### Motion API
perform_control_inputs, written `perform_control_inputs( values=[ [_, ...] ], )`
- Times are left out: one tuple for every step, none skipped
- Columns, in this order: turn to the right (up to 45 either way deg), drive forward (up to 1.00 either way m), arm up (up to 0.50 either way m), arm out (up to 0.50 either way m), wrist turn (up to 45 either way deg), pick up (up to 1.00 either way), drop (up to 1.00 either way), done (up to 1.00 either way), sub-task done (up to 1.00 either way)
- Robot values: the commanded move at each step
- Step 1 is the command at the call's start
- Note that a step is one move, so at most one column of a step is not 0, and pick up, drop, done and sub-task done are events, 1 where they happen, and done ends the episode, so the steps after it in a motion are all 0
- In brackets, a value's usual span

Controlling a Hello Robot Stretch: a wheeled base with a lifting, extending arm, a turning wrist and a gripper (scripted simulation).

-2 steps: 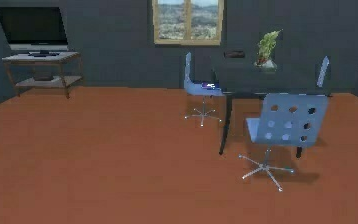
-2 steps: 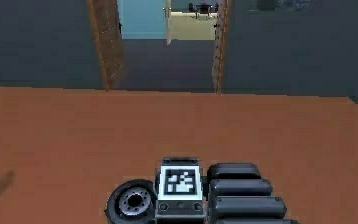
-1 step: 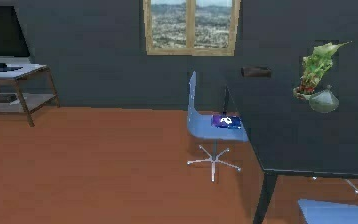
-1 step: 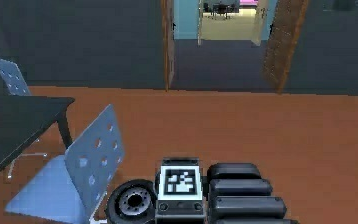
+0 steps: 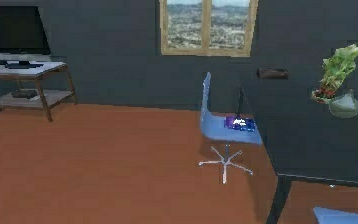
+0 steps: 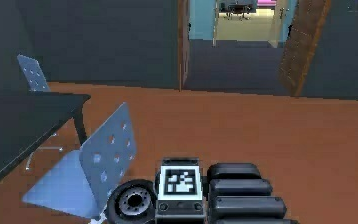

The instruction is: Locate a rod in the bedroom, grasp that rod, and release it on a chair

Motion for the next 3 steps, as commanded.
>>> perform_control_inputs(
  values=[
    [0.0,1.0,0.0,0.0,0.0,0.0,0.0,0.0,0.0],
    [-6.0,0.0,0.0,0.0,0.0,0.0,0.0,0.0,0.0],
    [0.0,0.1,0.0,0.0,0.0,0.0,0.0,0.0,0.0]
  ],
)
